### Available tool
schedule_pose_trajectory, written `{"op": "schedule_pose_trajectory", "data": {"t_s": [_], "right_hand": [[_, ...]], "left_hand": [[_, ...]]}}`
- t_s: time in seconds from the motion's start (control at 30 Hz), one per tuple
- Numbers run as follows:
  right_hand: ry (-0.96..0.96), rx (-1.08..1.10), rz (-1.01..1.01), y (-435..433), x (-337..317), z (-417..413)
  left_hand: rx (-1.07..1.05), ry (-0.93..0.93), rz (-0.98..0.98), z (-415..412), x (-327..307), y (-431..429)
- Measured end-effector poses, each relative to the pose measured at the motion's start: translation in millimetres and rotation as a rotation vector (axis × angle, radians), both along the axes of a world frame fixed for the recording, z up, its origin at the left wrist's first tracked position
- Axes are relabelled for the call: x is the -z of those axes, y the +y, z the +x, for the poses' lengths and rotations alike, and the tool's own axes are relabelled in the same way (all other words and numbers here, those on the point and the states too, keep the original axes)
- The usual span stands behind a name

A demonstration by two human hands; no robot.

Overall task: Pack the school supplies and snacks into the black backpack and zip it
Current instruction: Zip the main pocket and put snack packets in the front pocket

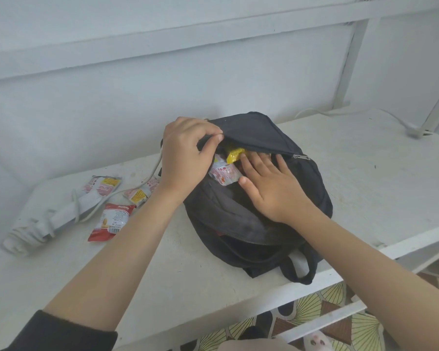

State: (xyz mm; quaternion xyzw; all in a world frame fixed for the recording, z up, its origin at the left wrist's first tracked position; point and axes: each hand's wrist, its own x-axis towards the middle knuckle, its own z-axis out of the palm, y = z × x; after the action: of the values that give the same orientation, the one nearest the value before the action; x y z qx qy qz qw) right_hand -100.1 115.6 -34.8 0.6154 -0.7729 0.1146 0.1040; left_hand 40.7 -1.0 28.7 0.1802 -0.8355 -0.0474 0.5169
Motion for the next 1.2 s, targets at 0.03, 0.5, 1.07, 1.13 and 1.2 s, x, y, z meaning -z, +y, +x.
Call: {"op": "schedule_pose_trajectory", "data": {"t_s": [0.03, 0.5, 1.07, 1.13, 1.2], "right_hand": [[0.020, 0.021, 0.000, -5.7, -1.3, -1.3], [0.006, -0.067, -0.039, 0.7, 3.8, -2.3], [-0.096, -0.149, -0.016, 1.9, 3.4, 0.1], [-0.123, -0.174, -0.032, 8.4, 4.2, 1.1], [-0.190, -0.201, -0.044, 15.2, 2.6, 3.2]], "left_hand": [[-0.005, -0.005, -0.005, -0.1, -0.4, -0.6], [-0.024, 0.020, 0.062, -8.0, -0.9, -0.8], [-0.041, 0.035, 0.168, -12.7, 0.3, -8.5], [-0.040, 0.019, 0.155, -12.6, -0.4, -11.0], [-0.044, 0.001, 0.141, -12.7, -0.2, -13.3]]}}
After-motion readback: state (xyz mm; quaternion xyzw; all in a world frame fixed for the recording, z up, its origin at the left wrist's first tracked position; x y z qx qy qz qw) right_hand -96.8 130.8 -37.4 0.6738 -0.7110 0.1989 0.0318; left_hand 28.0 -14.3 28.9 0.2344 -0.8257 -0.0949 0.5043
